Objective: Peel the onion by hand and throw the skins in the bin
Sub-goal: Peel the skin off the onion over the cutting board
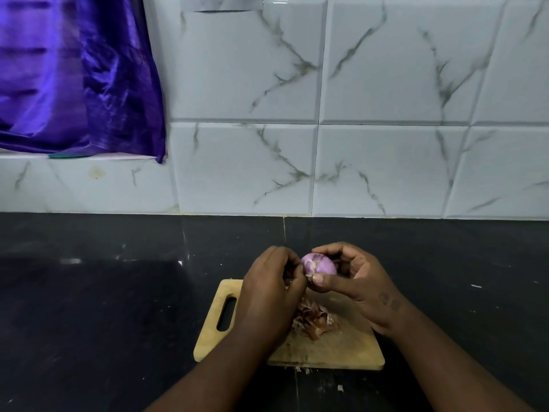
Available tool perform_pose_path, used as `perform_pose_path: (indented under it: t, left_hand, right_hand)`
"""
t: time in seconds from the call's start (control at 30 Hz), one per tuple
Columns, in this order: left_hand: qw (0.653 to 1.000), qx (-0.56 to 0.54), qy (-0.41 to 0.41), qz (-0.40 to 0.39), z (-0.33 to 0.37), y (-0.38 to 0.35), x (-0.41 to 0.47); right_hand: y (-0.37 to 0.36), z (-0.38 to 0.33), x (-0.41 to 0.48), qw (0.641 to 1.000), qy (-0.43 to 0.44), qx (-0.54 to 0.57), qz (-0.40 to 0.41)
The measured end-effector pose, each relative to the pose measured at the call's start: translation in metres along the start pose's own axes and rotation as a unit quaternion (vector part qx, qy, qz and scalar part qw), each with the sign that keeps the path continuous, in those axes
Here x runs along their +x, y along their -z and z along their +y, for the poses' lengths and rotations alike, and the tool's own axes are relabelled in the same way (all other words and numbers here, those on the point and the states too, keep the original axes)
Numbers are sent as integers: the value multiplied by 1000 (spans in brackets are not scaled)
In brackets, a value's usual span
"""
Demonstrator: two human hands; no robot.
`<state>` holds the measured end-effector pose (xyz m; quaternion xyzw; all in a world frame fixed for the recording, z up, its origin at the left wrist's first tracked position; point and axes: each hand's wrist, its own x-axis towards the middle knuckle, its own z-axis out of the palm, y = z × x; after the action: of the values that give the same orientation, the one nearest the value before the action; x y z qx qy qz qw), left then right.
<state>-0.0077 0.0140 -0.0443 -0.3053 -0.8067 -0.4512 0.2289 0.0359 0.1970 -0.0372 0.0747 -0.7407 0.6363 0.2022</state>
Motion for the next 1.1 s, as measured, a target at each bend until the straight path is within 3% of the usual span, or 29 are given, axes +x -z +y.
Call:
perform_pose_path:
  t: [0.27, 0.4, 0.77, 0.93, 1.1]
  left_hand:
    - [979, -165, 120, 14, -8, 1, 4]
    - [992, -124, 7, -10, -3, 2, -2]
    - [993, -90, -67, 47, -4, 2, 1]
    - [998, -42, -25, 28, -2, -2, -1]
    - [988, -135, 52, 46, -4, -1, 1]
  right_hand:
    - [6, -2, 2, 985, -33, 170, -20]
    - [5, -2, 2, 994, -20, 104, -1]
    - [-1, -5, -1, 997, -26, 76, -13]
    - [-1, -6, -2, 998, -25, 58, -17]
    - [-3, -7, -3, 994, -32, 101, -27]
